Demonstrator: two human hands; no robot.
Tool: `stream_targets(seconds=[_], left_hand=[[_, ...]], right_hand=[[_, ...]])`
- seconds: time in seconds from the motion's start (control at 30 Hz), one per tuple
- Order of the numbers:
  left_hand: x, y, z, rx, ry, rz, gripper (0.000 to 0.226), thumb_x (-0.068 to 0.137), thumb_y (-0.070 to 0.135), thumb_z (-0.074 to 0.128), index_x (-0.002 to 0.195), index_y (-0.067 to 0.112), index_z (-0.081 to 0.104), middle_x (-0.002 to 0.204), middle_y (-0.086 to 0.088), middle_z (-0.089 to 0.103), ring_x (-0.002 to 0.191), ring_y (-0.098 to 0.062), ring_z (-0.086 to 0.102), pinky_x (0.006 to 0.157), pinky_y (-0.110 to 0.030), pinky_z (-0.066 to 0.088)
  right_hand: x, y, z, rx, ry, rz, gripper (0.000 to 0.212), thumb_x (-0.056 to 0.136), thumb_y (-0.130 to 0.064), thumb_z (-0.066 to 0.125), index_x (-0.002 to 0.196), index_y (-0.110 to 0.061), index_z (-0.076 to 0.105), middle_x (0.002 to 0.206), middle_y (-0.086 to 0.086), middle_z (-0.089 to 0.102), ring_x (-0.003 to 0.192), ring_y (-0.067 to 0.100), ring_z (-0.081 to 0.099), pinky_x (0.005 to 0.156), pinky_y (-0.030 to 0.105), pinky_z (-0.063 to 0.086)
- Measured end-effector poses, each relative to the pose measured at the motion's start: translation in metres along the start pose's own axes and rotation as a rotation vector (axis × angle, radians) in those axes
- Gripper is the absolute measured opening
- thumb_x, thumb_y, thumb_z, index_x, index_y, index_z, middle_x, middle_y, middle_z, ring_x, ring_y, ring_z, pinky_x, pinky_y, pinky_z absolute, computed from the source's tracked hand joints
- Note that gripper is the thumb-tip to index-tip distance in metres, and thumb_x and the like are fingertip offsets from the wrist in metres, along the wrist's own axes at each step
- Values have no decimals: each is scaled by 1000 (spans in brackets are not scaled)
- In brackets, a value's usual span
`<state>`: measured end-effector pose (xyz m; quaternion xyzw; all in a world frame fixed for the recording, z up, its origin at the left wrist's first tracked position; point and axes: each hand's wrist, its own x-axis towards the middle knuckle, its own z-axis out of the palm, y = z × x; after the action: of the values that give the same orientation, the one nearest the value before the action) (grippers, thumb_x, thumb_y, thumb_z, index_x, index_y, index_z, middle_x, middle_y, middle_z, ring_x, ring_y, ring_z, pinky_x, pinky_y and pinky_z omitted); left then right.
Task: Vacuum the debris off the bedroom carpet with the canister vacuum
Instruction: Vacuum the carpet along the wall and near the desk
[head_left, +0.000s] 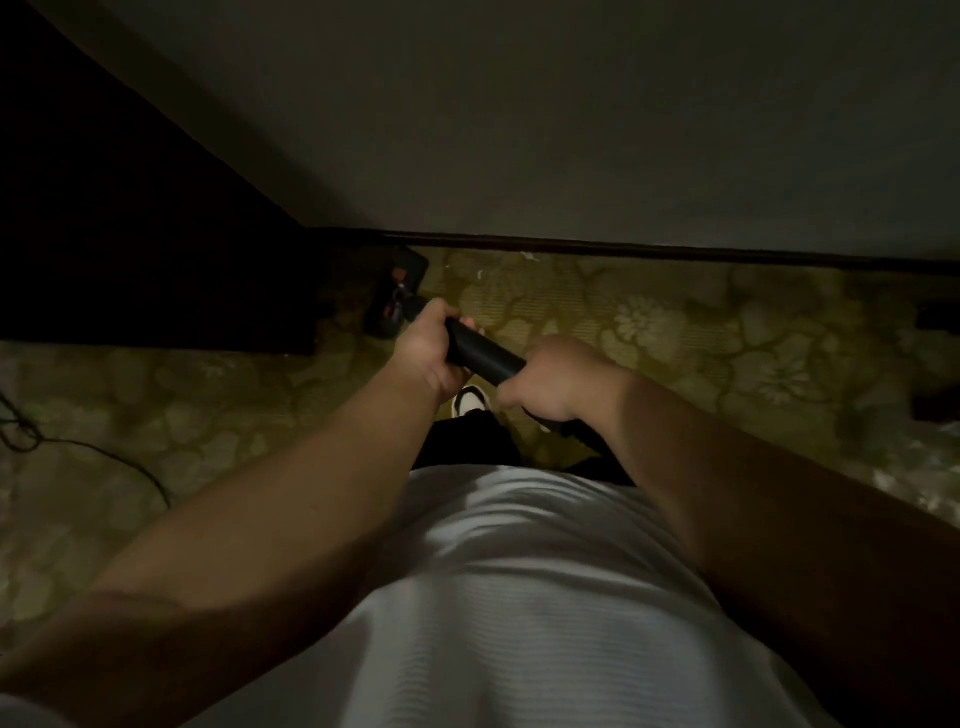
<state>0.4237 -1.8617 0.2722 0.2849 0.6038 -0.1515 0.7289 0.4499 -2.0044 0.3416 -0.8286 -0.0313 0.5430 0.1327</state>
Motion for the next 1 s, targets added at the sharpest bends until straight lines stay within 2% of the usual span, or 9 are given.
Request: stream_targets(seconds=[0.13, 0.23, 0.4, 0.5, 0.57, 0.7, 0.8, 0.9, 1.0], left_hand=[[-2, -27, 42, 72, -55, -48, 7, 95, 17, 54, 92, 11, 51, 72, -3, 53, 60, -15, 51, 52, -24, 50], [-10, -52, 69, 88, -93, -81, 7, 94, 15, 54, 89, 11, 51, 69, -3, 52, 57, -13, 51, 53, -25, 51], [-28, -103, 120, 138, -149, -125, 6, 94, 13, 55, 90, 10, 52, 71, -4, 53, 61, -14, 52, 63, -31, 52], [-39, -141, 151, 148, -182, -138, 5, 94, 11, 55, 91, 11, 51, 70, -3, 53, 61, -13, 52, 61, -31, 51], [-45, -170, 171, 158, -198, -141, 7, 94, 9, 54, 88, 10, 52, 69, -4, 53, 61, -13, 51, 62, -31, 51], [-58, -232, 209, 181, -205, -148, 7, 94, 8, 54, 88, 9, 52, 71, -5, 53, 63, -14, 52, 73, -31, 51], [-66, -275, 234, 208, -197, -158, 7, 95, 10, 55, 89, 9, 53, 74, -6, 54, 65, -15, 53, 78, -33, 52], [-77, -308, 253, 289, -184, -160, 10, 94, 11, 56, 84, 8, 54, 74, -6, 56, 67, -15, 54, 77, -34, 51], [-88, -327, 266, 350, -169, -139, 7, 94, 10, 58, 87, 9, 56, 79, -6, 58, 71, -16, 56, 74, -35, 52]], right_hand=[[-9, 45, -17, 77, 14, 56, 29, 84, -41, 78, 93, -16, 66, 80, 5, 70, 63, 21, 67, 55, 28, 47], [-20, 81, -20, 131, 49, 98, 29, 83, -39, 79, 91, -15, 66, 78, 6, 72, 61, 21, 67, 53, 26, 48], [-44, 150, -29, 179, 105, 132, 29, 84, -39, 79, 97, -15, 68, 81, 4, 68, 65, 18, 65, 53, 26, 44], [-57, 197, -36, 183, 128, 154, 28, 86, -40, 77, 94, -15, 66, 80, 4, 65, 64, 17, 62, 51, 26, 38], [-66, 231, -38, 196, 139, 165, 32, 85, -42, 78, 97, -14, 67, 83, 5, 67, 67, 19, 64, 52, 26, 40], [-85, 301, -43, 214, 132, 181, 31, 86, -41, 78, 97, -14, 67, 81, 4, 68, 64, 17, 65, 52, 25, 42], [-99, 351, -46, 237, 122, 180, 34, 84, -42, 79, 101, -14, 68, 86, 6, 71, 69, 19, 68, 57, 26, 47], [-114, 388, -45, 302, 111, 171, 31, 84, -39, 79, 96, -17, 61, 89, 7, 70, 73, 20, 69, 62, 28, 52], [-123, 412, -43, 363, 108, 167, 34, 81, -39, 80, 95, -16, 61, 89, 10, 74, 76, 25, 74, 77, 38, 62]])
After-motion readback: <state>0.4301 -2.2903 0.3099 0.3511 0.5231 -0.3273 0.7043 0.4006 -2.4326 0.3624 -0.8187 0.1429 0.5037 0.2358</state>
